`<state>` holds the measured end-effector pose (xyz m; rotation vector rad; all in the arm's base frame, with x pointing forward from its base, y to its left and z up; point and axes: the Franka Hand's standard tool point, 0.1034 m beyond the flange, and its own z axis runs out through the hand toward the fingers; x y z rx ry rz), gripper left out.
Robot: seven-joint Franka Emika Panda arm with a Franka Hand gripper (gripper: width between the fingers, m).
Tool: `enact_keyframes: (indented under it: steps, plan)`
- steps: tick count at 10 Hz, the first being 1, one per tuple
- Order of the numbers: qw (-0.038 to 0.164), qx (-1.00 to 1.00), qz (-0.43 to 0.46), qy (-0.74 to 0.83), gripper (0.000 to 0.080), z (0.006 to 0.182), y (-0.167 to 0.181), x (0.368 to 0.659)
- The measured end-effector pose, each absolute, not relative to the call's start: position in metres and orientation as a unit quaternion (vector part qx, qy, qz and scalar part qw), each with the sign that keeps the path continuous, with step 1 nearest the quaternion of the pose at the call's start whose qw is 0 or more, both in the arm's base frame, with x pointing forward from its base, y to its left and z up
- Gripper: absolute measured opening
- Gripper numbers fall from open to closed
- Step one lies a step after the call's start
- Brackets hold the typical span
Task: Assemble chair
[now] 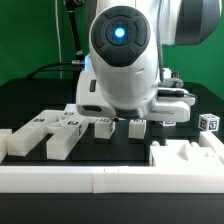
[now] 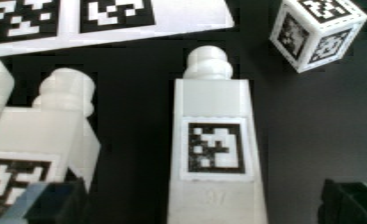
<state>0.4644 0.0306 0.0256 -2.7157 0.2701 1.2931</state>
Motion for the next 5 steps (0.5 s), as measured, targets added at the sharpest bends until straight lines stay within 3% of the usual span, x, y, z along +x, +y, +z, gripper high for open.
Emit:
enact_keyframes:
  steps: [5]
  plan:
    - [0.057, -0.899, 0.427, 0.082, 0.0649, 0.0141, 0.0366, 0.4590]
